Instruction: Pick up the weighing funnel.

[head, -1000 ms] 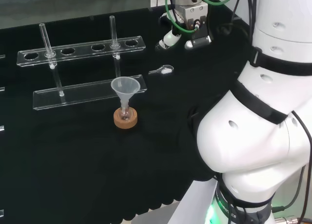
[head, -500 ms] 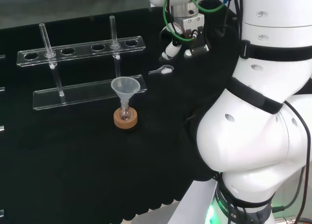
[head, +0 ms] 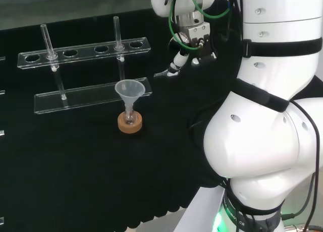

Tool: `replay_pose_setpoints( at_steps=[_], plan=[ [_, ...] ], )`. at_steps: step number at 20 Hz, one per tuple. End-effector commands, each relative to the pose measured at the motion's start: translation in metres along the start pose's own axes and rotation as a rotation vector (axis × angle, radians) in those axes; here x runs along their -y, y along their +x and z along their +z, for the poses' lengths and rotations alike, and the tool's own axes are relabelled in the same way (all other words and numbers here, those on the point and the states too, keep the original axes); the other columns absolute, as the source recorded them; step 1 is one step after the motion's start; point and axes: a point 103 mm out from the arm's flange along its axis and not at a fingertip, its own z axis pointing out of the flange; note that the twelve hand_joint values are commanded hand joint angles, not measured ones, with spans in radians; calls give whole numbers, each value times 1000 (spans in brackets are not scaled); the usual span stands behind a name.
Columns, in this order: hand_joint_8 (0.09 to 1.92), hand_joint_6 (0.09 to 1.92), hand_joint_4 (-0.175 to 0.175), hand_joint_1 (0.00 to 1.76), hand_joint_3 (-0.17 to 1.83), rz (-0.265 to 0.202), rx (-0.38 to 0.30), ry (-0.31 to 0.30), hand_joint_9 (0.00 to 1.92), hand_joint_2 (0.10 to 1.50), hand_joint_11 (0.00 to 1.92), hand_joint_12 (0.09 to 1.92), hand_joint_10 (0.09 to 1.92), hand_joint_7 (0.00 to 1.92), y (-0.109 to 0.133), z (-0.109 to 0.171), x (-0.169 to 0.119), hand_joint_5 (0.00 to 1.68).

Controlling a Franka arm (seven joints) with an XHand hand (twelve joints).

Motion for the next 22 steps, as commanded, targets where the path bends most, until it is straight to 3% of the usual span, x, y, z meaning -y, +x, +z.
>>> replay_pose_setpoints(
  at_steps=[1, 22],
  plan=[
    [647, 92, -32, 880, 385, 2, 20, 19, 690, 632, 390, 1313, 516, 439, -5, 8, -8, 606],
    [653, 132, -17, 904, 481, -38, 105, 90, 726, 596, 423, 1303, 504, 485, 12, 26, -35, 637]
  ],
)
